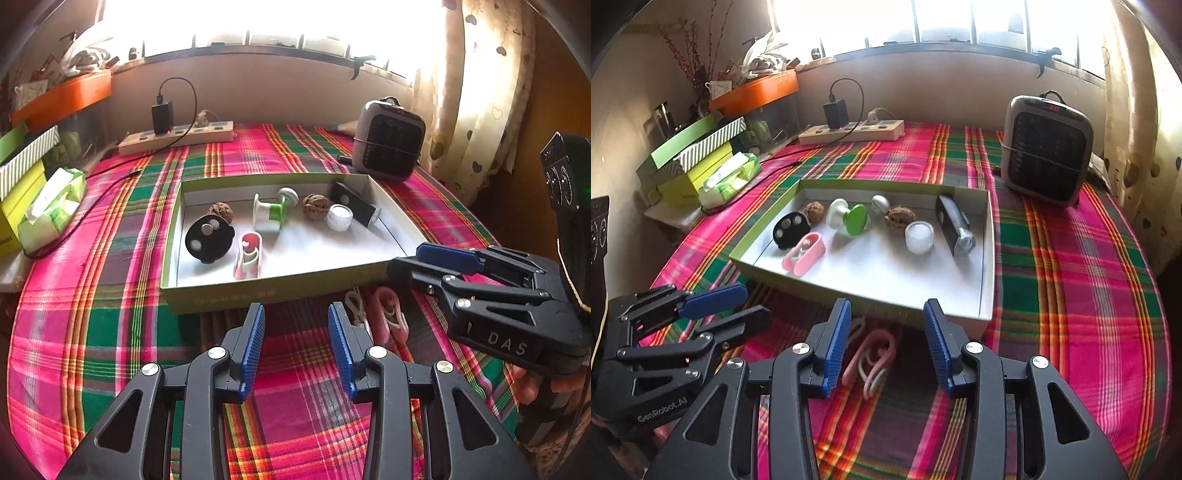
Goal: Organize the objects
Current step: 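Withdraw both tools from the lid toward the pink clip and white cable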
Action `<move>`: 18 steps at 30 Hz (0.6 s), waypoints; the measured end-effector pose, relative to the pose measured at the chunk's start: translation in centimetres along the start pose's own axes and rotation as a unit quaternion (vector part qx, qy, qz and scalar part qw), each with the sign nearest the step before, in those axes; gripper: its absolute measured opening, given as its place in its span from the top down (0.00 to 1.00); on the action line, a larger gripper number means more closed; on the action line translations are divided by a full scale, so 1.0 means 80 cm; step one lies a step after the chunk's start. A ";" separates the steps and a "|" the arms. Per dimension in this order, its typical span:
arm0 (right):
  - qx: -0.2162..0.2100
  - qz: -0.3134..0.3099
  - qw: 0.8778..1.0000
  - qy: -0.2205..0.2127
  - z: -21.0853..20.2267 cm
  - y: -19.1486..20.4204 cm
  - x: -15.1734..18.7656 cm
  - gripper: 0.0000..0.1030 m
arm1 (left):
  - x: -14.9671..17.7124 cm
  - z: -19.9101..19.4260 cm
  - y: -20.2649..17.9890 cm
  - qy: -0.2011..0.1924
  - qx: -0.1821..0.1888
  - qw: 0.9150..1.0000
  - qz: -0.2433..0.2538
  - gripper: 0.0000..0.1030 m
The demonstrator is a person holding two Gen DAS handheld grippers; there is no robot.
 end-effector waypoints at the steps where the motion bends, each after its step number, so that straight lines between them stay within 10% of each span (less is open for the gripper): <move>1: 0.002 -0.001 1.000 0.000 0.000 0.001 0.003 0.59 | 0.001 0.000 -0.001 0.000 0.001 1.000 0.001 0.67; 18: 0.015 0.015 1.000 0.015 0.000 -0.004 0.041 0.53 | 0.017 -0.001 -0.011 0.002 -0.018 1.000 0.019 0.67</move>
Point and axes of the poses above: each gripper's, at about its wrist camera, not at the fingertips, and z roughly the way its jaws point, y to its left, x to its underside, the point moved 6 cm from there along z, roughly the way its jaws point, and after that the axes turned 2 degrees about z, right-handed, at the moved point
